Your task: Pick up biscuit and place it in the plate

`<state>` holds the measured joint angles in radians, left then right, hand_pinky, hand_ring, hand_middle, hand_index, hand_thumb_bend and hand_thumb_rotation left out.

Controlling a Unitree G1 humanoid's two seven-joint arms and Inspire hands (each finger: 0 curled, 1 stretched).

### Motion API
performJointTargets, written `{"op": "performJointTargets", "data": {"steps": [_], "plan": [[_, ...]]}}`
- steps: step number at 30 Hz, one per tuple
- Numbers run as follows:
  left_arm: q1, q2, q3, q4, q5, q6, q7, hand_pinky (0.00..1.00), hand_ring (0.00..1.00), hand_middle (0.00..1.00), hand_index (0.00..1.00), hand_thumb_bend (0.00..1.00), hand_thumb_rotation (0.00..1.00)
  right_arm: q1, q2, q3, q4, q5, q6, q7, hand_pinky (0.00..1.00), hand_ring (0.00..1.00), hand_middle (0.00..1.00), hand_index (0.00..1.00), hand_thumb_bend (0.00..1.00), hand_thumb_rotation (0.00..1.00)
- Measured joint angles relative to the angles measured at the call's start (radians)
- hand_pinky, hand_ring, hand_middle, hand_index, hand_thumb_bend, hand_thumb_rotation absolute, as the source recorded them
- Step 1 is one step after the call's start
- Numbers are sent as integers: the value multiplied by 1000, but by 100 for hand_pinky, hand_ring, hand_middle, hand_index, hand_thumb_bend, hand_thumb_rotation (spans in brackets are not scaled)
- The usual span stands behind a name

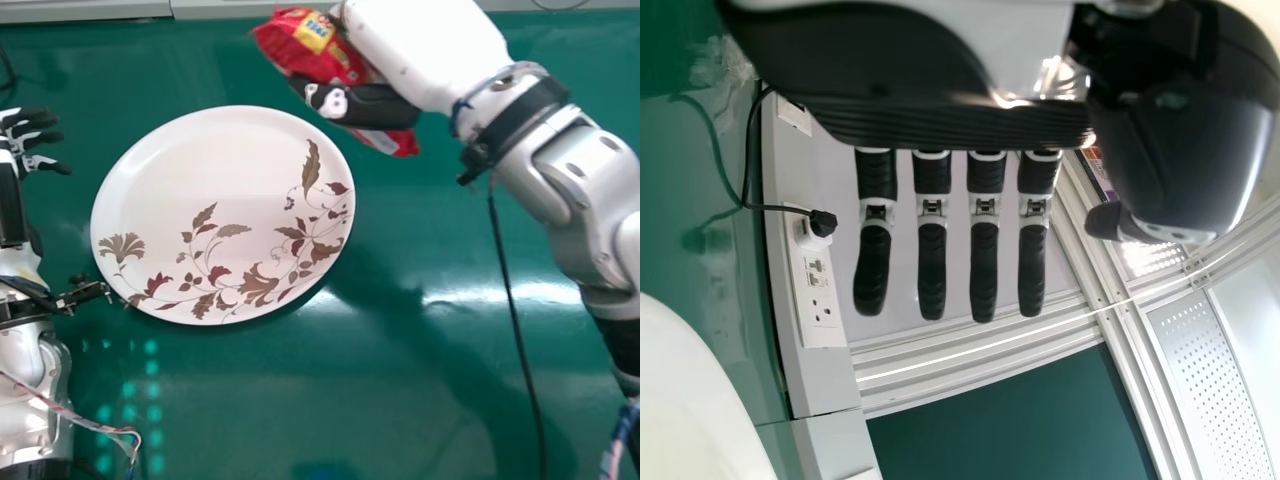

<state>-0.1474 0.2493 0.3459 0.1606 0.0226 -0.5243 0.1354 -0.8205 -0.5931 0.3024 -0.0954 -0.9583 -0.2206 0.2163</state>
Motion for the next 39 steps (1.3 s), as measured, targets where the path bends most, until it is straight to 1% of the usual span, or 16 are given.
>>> {"op": "performJointTargets", "data": {"steps": [2, 4, 5, 8, 12, 15, 18, 21, 22, 23, 24, 25, 27, 31, 35, 39], "plan": [[-3, 0, 0, -2, 6, 2, 1, 28, 57, 61, 61, 25, 100, -38, 53, 33, 63, -3, -15, -17, 9, 35, 43, 51, 51, 0], [-7, 0, 0, -2, 7, 2, 2, 28, 57, 61, 60, 24, 100, -69, 103, 64, 122, -11, -14, -23, 9, 39, 49, 48, 51, 0], [-9, 1, 0, -2, 7, 2, 3, 27, 57, 61, 60, 24, 100, -81, 127, 75, 151, -13, -15, -30, 9, 40, 49, 48, 51, 0], [-15, 2, -1, -2, 17, 2, 7, 30, 59, 62, 61, 25, 100, -124, 198, 115, 259, -2, -35, -49, 8, 41, 50, 48, 52, 0], [-22, 2, -3, -4, 30, 8, 13, 32, 61, 62, 62, 26, 100, -166, 249, 171, 369, -36, -49, -109, 10, 40, 50, 47, 52, 0], [-25, 2, -4, -4, 34, 16, 14, 36, 62, 63, 62, 29, 100, -199, 276, 203, 465, -67, -62, -191, 7, 41, 50, 47, 52, 0], [-30, -1, -6, -2, 33, 18, 14, 36, 62, 62, 62, 27, 100, -246, 310, 232, 601, -75, -85, -262, 8, 42, 50, 47, 52, 0], [-33, -3, -7, -1, 33, 18, 15, 35, 61, 61, 62, 25, 100, -283, 327, 266, 693, -86, -99, -281, 8, 42, 49, 47, 52, 0], [-34, -3, -7, 0, 34, 18, 15, 31, 60, 61, 62, 25, 100, -293, 330, 277, 718, -90, -100, -285, 7, 27, 48, 47, 52, 0], [-34, -3, -7, 1, 34, 17, 15, 16, 61, 61, 62, 25, 100, -303, 332, 284, 744, -91, -103, -292, 7, 19, 48, 47, 52, 0], [-35, -3, -8, 1, 35, 17, 15, 8, 61, 61, 63, 27, 100, -310, 335, 290, 772, -91, -107, -305, 7, 15, 47, 47, 52, 0], [-35, -3, -8, -1, 35, 17, 16, 3, 63, 63, 64, 30, 100, -317, 338, 295, 800, -91, -110, -320, 6, 13, 47, 47, 52, 0], [-34, -4, -8, -5, 36, 18, 16, 1, 64, 64, 64, 32, 100, -328, 343, 311, 849, -93, -118, -346, 6, 11, 47, 47, 53, 0], [-32, -4, -8, -10, 36, 18, 16, 0, 64, 64, 65, 31, 100, -333, 347, 325, 898, -88, -134, -373, 6, 10, 47, 47, 53, 0], [-31, -4, -8, -11, 36, 18, 17, 0, 63, 64, 65, 30, 100, -333, 346, 325, 910, -66, -152, -382, 6, 10, 47, 47, 53, 0], [-31, -4, -8, -11, 37, 17, 19, 0, 61, 63, 64, 32, 100, -333, 346, 325, 910, -48, -156, -384, 7, 11, 47, 47, 53, 0]]}}
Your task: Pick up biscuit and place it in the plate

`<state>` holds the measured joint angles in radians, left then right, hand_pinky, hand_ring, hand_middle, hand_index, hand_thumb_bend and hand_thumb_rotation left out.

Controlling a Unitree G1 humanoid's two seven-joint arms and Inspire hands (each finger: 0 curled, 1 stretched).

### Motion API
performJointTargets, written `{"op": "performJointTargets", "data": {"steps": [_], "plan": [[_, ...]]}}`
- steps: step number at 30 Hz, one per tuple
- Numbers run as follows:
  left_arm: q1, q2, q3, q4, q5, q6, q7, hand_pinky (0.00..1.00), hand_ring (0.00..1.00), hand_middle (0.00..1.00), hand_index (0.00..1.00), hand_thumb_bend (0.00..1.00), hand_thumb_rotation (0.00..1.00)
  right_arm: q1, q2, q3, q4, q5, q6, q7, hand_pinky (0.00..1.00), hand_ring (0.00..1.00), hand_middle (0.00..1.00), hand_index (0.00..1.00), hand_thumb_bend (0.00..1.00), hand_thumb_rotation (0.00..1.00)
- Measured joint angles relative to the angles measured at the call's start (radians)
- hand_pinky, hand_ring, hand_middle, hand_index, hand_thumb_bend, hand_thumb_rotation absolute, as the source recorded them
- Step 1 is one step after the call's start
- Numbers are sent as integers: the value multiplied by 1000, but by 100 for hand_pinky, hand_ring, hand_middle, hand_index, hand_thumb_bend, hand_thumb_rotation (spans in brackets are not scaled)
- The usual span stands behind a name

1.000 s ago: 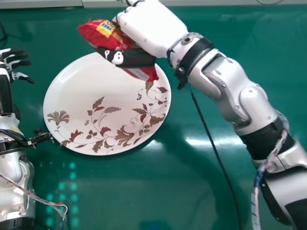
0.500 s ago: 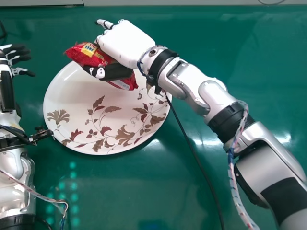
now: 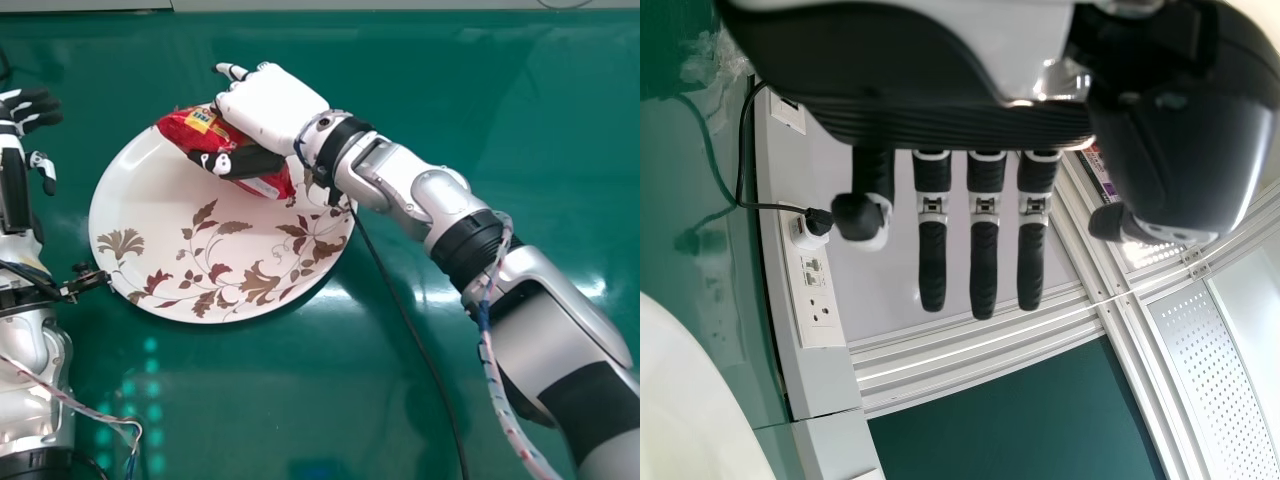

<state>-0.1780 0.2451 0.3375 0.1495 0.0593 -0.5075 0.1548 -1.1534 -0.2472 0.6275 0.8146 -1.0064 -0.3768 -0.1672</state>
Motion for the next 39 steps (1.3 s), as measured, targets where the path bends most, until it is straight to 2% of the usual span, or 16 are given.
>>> {"op": "performJointTargets", "data": {"steps": [1, 2, 3, 5, 6, 8, 10, 12, 15, 17, 22, 27, 31, 34, 37, 39], "plan": [[0, 0, 0, 0, 0, 0, 1, 0, 62, 63, 65, 32, 100, 0, 0, -1, -2, 9, 5, 7, 9, 13, 47, 48, 53, 0], [0, 0, 0, -1, 0, 0, 2, 0, 63, 63, 65, 32, 100, 0, 0, -4, -6, 17, 14, 26, 15, 22, 44, 50, 52, 0], [0, 0, 0, -1, 0, 0, 2, 0, 63, 64, 66, 32, 100, 1, 0, -5, -14, 24, 27, 46, 23, 32, 47, 54, 69, 20], [1, 0, 0, -1, 0, 0, 3, 0, 63, 64, 66, 32, 100, 2, -5, -6, -40, 27, 53, 78, 32, 43, 54, 67, 88, 47], [1, 0, 0, 0, 0, 0, 5, 0, 63, 64, 65, 32, 100, 2, -12, -5, -58, 25, 62, 86, 39, 51, 63, 75, 95, 59], [1, 0, 0, -1, 1, 0, 7, 0, 62, 63, 65, 33, 100, 2, -26, -3, -93, 15, 75, 91, 50, 63, 77, 85, 99, 71], [1, 0, -1, -1, 1, 0, 8, 0, 63, 64, 66, 33, 100, 2, -36, 1, -104, 2, 83, 86, 56, 71, 85, 91, 100, 82], [1, 0, -1, -1, 1, 0, 8, 0, 63, 64, 66, 32, 100, 2, -41, 7, -106, -18, 96, 73, 59, 76, 91, 96, 100, 89], [1, 0, -3, 0, 8, 0, 9, 0, 63, 63, 66, 32, 100, 2, -48, 8, -121, -28, 112, 68, 63, 82, 97, 100, 100, 94], [1, 0, -4, 0, 9, 0, 9, 0, 63, 63, 66, 34, 100, 2, -51, 7, -133, -27, 119, 75, 63, 83, 98, 100, 100, 97], [0, 1, -5, 1, 9, 0, 9, 0, 62, 62, 66, 34, 100, 10, -70, -9, -176, -9, 132, 92, 61, 80, 95, 100, 100, 100], [1, 0, -7, -4, 9, 0, 9, 0, 63, 62, 66, 35, 100, 57, -103, -75, -276, 57, 137, 125, 60, 78, 91, 98, 100, 100], [3, -1, -8, -5, 9, -2, 10, 0, 62, 62, 66, 37, 100, 138, -167, -162, -405, 99, 152, 120, 56, 74, 86, 90, 100, 95], [10, -3, -10, -3, 9, -12, 12, 0, 61, 62, 65, 39, 100, 241, -231, -240, -538, 121, 185, 131, 54, 71, 82, 85, 99, 90], [14, -3, -10, 0, 9, -24, 14, 0, 59, 61, 65, 34, 100, 361, -297, -322, -683, 127, 242, 168, 57, 72, 80, 83, 93, 82], [16, -4, -11, 2, 8, -38, 15, 0, 58, 60, 64, 33, 100, 436, -327, -380, -770, 143, 279, 199, 58, 72, 80, 82, 91, 81]]}}
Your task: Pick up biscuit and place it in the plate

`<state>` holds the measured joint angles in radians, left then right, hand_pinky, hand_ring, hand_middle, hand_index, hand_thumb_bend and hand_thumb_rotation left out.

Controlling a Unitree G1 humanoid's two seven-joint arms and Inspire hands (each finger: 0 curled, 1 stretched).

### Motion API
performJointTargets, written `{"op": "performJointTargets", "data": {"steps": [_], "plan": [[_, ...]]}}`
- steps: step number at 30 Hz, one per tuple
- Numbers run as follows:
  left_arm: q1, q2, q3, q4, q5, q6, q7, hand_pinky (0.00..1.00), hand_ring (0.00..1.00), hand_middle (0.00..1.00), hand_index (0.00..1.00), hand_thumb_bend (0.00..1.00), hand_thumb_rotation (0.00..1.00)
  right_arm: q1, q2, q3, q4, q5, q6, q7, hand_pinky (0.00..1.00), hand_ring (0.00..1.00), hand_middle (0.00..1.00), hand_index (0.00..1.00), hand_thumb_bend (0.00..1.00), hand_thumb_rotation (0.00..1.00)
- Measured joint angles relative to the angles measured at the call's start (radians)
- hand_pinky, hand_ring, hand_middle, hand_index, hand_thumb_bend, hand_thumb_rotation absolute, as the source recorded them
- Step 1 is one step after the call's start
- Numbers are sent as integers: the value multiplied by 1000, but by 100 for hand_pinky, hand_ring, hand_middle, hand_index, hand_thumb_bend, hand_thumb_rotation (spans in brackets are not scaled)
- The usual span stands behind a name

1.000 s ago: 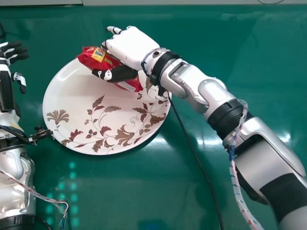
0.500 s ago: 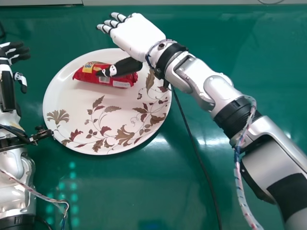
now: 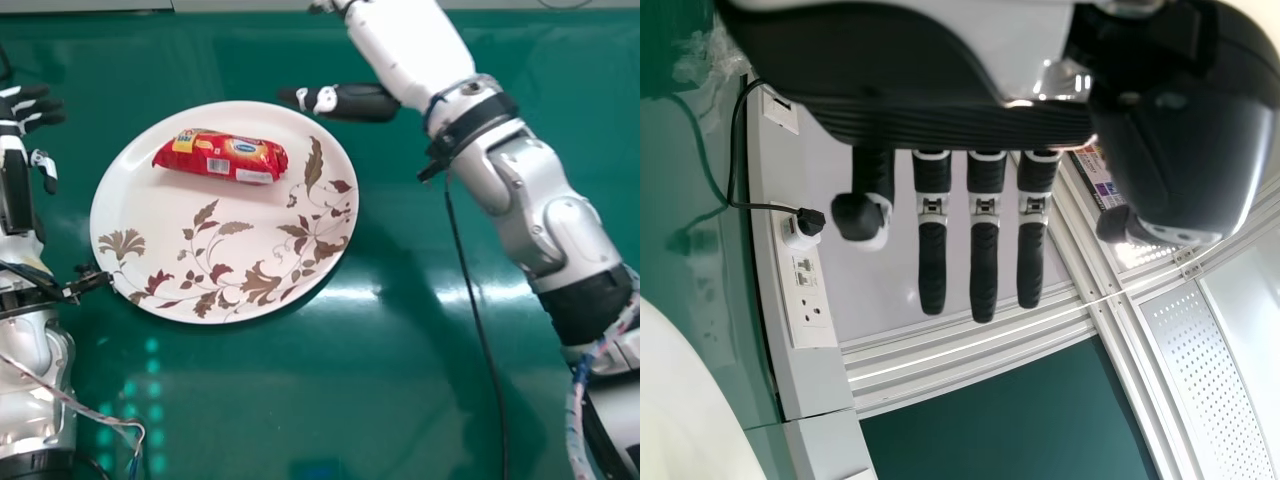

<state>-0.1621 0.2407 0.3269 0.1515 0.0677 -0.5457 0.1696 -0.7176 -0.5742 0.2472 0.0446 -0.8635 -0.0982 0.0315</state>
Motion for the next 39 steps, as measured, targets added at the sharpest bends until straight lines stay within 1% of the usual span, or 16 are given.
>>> {"op": "performJointTargets", "data": {"steps": [3, 5, 6, 8, 10, 11, 12, 15, 18, 20, 22, 24, 28, 32, 37, 39], "plan": [[5, -4, 0, -8, -1, -3, 2, 0, 56, 59, 62, 29, 100, 112, -30, -99, -97, 42, 21, 5, 54, 67, 74, 76, 84, 78], [11, -12, -2, -15, 1, -3, 8, 20, 54, 58, 61, 26, 100, 183, -39, -157, -145, 67, 27, -11, 53, 66, 73, 73, 80, 74], [13, -16, -3, -15, 3, -5, 12, 24, 52, 56, 59, 24, 100, 218, -42, -182, -167, 75, 32, -16, 52, 66, 72, 73, 79, 73], [14, -20, -7, -9, 20, -15, 17, 25, 49, 54, 57, 23, 100, 293, -43, -234, -220, 104, 42, -20, 50, 65, 72, 72, 76, 71], [14, -20, -17, -4, 31, -22, 19, 26, 47, 53, 56, 28, 100, 363, -43, -284, -263, 139, 45, -21, 47, 63, 70, 70, 69, 61], [14, -21, -23, -1, 35, -22, 20, 26, 47, 52, 55, 28, 100, 396, -42, -309, -280, 162, 44, -22, 47, 62, 69, 69, 68, 58], [15, -23, -26, 1, 39, -22, 21, 26, 46, 52, 54, 27, 100, 423, -42, -330, -297, 180, 44, -22, 46, 61, 68, 69, 68, 54], [15, -34, -35, 6, 40, -22, 26, 27, 45, 51, 52, 25, 100, 492, -33, -371, -333, 205, 41, -34, 45, 58, 66, 68, 68, 50], [14, -40, -42, 12, 40, -29, 30, 28, 44, 50, 52, 29, 100, 543, -4, -379, -342, 200, 29, -84, 46, 57, 64, 65, 67, 40], [14, -44, -47, 13, 47, -33, 36, 28, 44, 49, 51, 32, 100, 569, 28, -379, -347, 192, 29, -117, 49, 58, 64, 64, 66, 26], [14, -47, -55, 14, 49, -39, 39, 28, 43, 49, 51, 35, 100, 587, 60, -374, -350, 190, 28, -140, 49, 57, 62, 62, 66, 15], [14, -51, -66, 15, 49, -50, 39, 28, 44, 49, 50, 36, 100, 589, 86, -367, -349, 192, 25, -159, 47, 56, 60, 59, 65, 9], [10, -61, -80, 17, 66, -73, 55, 30, 46, 50, 51, 46, 100, 587, 110, -361, -339, 199, -16, -195, 45, 53, 58, 58, 64, 3], [10, -67, -84, 20, 88, -99, 78, 30, 46, 50, 51, 50, 100, 589, 111, -361, -324, 199, -40, -211, 44, 53, 57, 57, 65, 1], [10, -68, -86, 21, 102, -113, 92, 28, 45, 49, 50, 51, 100, 595, 107, -365, -317, 200, -54, -219, 42, 51, 56, 56, 66, 3], [5, -68, -89, 30, 108, -126, 98, 28, 43, 49, 50, 47, 100, 601, 103, -368, -311, 202, -60, -218, 43, 52, 56, 56, 67, 1]]}}
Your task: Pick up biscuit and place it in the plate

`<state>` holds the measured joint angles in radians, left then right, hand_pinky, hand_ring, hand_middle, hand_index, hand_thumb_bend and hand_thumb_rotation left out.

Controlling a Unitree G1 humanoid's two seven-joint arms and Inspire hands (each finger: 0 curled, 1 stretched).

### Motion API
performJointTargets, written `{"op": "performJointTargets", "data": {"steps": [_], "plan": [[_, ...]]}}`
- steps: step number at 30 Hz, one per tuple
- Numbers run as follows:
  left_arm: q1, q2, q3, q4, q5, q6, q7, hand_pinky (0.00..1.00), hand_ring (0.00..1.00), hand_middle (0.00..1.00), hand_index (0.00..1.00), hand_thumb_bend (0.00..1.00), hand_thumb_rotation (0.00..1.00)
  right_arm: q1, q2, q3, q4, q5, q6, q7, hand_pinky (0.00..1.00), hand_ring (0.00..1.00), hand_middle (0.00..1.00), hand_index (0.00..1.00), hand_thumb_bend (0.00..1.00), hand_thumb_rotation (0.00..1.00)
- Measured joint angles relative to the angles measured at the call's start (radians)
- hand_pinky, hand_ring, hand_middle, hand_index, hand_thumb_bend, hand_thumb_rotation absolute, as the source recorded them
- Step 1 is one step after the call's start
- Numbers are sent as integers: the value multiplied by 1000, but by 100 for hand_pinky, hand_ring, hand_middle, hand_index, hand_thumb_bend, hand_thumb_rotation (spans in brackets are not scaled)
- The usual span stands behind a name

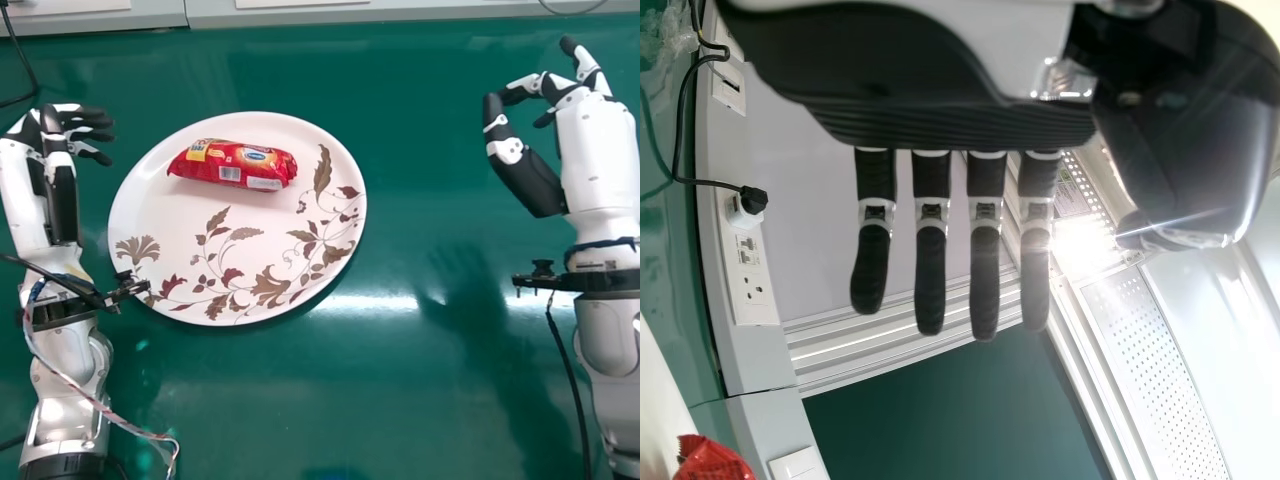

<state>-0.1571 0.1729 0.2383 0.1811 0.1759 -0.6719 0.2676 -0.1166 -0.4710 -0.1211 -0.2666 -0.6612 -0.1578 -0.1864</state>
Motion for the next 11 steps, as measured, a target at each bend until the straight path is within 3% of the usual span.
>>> {"op": "performJointTargets", "data": {"steps": [11], "plan": [[-20, -2, -17, 30, 10, -14, 22, 25, 43, 48, 48, 48, 100, 12, 6, -1, -39, 2, 65, 23, 43, 52, 57, 55, 68, 0]]}}
